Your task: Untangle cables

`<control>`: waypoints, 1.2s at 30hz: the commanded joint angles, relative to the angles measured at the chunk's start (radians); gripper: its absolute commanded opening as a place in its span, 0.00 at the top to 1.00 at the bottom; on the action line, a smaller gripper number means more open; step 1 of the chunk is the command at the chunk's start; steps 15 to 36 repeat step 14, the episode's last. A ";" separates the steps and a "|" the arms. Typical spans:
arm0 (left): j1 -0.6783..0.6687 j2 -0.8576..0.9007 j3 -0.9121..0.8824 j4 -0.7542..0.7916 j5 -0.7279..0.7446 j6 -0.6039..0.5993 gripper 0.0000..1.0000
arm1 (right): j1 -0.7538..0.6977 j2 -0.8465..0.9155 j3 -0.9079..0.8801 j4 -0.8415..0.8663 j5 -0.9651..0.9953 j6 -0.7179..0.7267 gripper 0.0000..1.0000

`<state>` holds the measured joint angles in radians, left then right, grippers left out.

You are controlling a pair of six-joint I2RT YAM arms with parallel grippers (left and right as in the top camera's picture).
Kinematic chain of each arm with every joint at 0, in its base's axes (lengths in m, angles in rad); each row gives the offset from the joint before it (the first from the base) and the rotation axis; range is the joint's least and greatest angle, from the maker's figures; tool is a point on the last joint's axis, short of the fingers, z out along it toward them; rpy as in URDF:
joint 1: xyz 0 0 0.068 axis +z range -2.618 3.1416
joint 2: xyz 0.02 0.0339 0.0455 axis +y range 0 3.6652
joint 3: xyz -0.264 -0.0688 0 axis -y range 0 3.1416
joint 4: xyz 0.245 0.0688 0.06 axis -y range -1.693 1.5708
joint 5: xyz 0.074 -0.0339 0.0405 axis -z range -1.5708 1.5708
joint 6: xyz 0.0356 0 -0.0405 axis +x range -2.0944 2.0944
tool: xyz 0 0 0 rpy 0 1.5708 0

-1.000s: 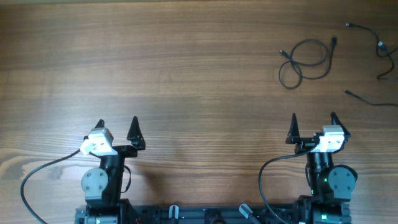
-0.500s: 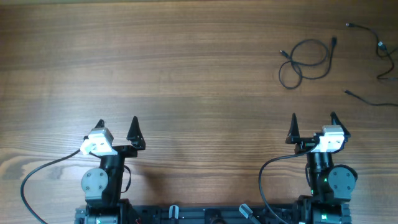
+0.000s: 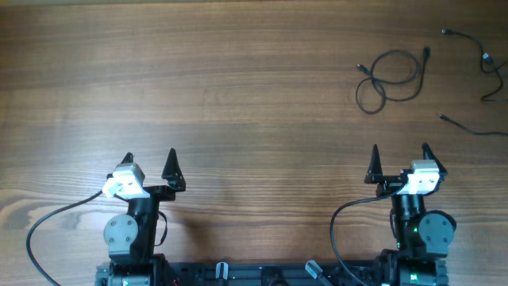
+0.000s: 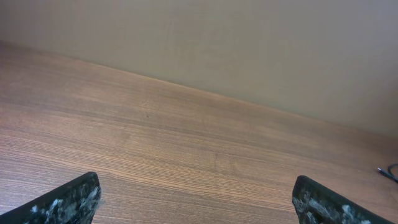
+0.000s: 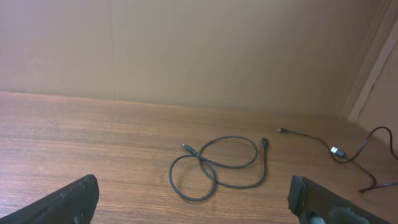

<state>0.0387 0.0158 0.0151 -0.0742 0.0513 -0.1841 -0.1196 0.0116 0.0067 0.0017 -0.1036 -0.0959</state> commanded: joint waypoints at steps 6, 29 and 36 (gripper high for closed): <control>0.005 0.004 -0.009 0.002 0.011 0.019 0.00 | -0.005 -0.007 -0.002 0.004 0.009 -0.008 0.00; 0.005 0.004 -0.009 0.002 0.011 0.019 0.00 | -0.005 -0.007 -0.002 0.004 0.009 -0.008 0.00; 0.005 0.004 -0.009 0.002 0.011 0.019 0.00 | -0.005 -0.007 -0.002 0.004 0.009 -0.008 0.00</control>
